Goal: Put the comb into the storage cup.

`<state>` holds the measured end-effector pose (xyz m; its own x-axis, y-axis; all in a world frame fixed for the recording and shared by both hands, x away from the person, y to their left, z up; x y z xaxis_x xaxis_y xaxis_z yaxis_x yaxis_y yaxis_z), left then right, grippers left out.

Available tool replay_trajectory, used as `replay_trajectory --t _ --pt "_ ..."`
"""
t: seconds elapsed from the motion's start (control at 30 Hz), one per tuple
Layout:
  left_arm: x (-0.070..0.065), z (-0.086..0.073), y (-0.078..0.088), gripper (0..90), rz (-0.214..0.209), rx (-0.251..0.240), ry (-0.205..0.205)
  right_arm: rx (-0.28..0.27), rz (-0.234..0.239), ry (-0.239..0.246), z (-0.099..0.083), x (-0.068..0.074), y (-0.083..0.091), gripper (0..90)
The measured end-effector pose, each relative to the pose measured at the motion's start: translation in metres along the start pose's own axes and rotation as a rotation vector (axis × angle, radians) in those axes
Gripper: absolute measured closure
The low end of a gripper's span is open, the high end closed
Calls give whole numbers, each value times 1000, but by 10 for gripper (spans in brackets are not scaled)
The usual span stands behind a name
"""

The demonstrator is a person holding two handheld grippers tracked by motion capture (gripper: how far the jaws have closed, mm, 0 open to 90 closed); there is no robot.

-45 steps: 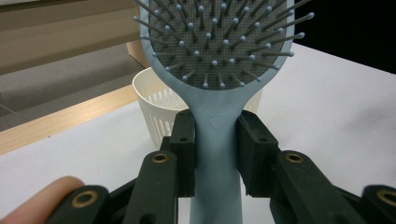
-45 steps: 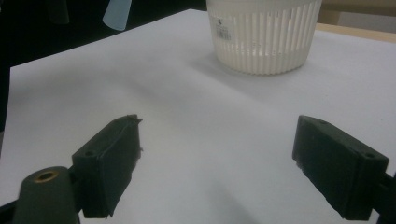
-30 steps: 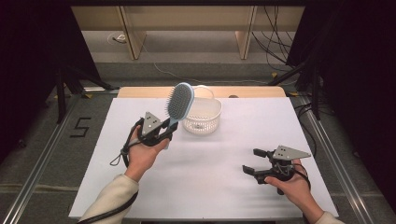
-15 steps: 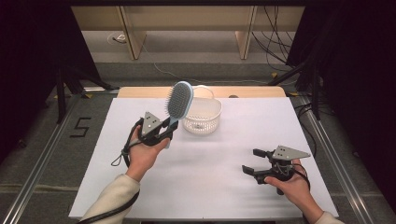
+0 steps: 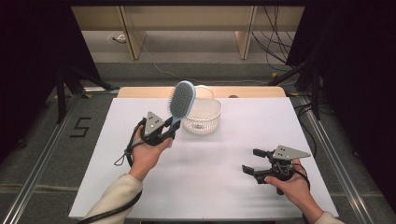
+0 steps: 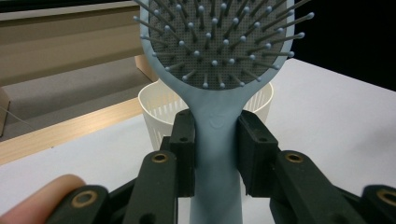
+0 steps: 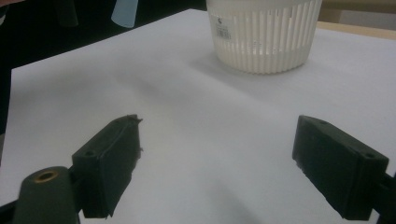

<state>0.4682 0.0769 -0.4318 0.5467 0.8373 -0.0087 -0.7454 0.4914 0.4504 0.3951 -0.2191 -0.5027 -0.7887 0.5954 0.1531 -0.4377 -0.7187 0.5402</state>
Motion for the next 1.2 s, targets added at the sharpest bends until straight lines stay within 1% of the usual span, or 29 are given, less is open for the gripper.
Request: replay_trajectory --t 0.17,0.33,0.7,1.03,1.2 --pt "-1 5 -2 696 -4 -20 7 -1 1 0 0 0 0 162" --pt "-2 10 -2 696 -8 -38 3 -3 0 -3 0 -1 0 162" --pt "-3 13 -2 695 -15 -45 4 -3 3 -8 0 -1 -1 162" --pt "-3 16 -2 696 -24 -47 -7 -4 -3 -12 0 -2 -1 162" --pt "-4 17 -3 695 -28 -47 -5 -4 0 -12 -1 -1 -1 162"
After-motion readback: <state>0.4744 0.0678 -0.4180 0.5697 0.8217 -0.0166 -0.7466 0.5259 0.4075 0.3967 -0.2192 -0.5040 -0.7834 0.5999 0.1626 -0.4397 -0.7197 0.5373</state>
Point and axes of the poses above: each handheld gripper's, and its own axes: y roughly backward along the jaws, z roughly out of its top, x roughly to its left, the point moved 8 cm from there along -y, roughly forward along the jaws, and after that the axes turned 10 degrees about x, right-handed, at the moved point
